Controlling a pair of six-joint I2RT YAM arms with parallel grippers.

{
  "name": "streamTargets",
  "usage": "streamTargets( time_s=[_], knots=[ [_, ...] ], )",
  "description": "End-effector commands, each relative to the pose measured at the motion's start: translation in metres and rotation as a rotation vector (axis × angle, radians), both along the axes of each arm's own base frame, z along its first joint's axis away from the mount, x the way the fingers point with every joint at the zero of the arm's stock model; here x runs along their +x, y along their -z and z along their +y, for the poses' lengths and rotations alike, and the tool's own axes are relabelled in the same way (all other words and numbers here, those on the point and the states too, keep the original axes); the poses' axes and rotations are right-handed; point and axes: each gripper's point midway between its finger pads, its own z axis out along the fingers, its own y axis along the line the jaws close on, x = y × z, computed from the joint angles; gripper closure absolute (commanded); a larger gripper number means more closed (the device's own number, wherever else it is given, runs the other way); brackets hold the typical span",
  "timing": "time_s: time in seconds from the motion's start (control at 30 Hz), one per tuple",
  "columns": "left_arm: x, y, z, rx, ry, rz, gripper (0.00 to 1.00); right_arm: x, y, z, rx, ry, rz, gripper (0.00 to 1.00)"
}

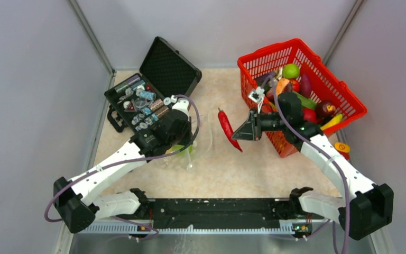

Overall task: Place the food in the zip-top bag and seal the zipper
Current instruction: Place the fake vegetable in the zipper food storage bag.

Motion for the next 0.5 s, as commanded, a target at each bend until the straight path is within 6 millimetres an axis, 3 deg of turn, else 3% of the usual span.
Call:
streamTargets(
  time_s=[0.0, 0.2, 0.37, 0.47],
  knots=[
    [0.004, -0.011, -0.001, -0.043, -0.014, -0.042, 1.00, -0.003, 0.017, 0.012, -0.038, 0.015, 0.120, 1.00],
    [0.002, -0.006, -0.003, -0.037, 0.003, -0.026, 1.00, -0.031, 0.022, 0.040, -0.003, -0.082, 0.180, 1.00],
    [0.002, -0.007, -0.005, -0.039, 0.011, -0.023, 1.00, -0.052, 0.057, 0.065, -0.125, -0.174, 0.268, 1.00],
    [0.001, -0.007, -0.005, -0.042, 0.018, -0.021, 1.00, -0.056, 0.067, 0.072, -0.173, -0.200, 0.262, 1.00]
  ],
)
